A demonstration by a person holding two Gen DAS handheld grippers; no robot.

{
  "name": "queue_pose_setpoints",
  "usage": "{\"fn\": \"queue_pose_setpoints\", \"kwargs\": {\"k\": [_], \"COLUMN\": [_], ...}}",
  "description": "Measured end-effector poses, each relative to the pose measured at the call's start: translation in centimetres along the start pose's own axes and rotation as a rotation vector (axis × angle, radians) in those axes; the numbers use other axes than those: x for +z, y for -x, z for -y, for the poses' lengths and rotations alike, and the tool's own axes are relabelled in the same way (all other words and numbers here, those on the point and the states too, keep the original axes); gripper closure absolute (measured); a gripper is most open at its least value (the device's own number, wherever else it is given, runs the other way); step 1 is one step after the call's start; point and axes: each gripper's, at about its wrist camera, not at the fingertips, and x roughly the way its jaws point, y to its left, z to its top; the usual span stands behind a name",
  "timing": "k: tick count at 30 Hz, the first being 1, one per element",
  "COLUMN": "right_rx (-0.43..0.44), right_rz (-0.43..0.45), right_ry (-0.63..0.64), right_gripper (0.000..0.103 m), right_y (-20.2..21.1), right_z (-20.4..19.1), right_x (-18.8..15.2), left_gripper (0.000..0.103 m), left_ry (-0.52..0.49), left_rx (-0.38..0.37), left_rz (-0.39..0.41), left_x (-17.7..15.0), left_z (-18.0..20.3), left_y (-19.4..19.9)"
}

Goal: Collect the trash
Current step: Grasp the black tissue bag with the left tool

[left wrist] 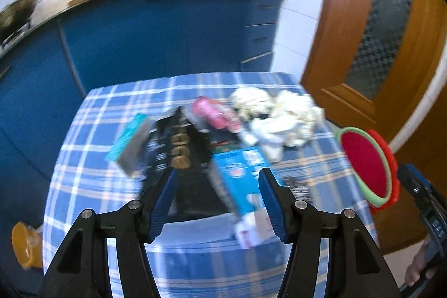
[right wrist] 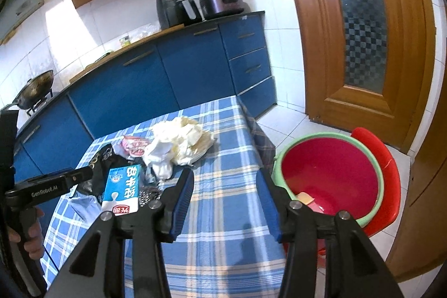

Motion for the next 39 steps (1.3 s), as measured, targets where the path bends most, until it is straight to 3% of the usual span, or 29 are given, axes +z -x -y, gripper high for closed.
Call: {"fn": "queue_pose_setpoints", "kwargs": {"k": [3,10,21,27,29,39], "right_rx": [0.008,0.017,0.021,0.04,0.047,0.115], "right_rz": [-0.01,-0.048,-0.093,-0.12,-0.13,-0.2], "right_ry": [0.008,0.022,0.044,0.062,0.066,0.076], "right_gripper": [0.053,0.053,0.053,0.053,0.053,0.053], "right_y": [-0.3,-1.2,-2.5,-3.4,-3.8,-6.3], "right_z": [-0.8,-2.2,-3.6,-4.5,-4.9,-6.7], "right_x": [-0.4,-1.1,-1.5,-1.9,-2.1,-3.2], "left_gripper": [0.04,0.04,0.04,0.054,0.064,0.076], "left_ry": [0.033,0.061,0.12,0.167,0.17,0.217], "left_rx": [0.061,0.103,0.051,0.006,0.005,-0.065], "left_rz": [-0.009,-0.068,-0.102,-0.122,-0.116,-0.064], "left_x": [-0.2,-1.0,-2.0,-2.6,-2.8,-3.5], "left_z": [-1.8,-3.8,-5.1,-6.2,-6.3,-7.5], "left_y": [-0.7,-3.0,-5.3,-6.4,-6.4,-4.6]}}
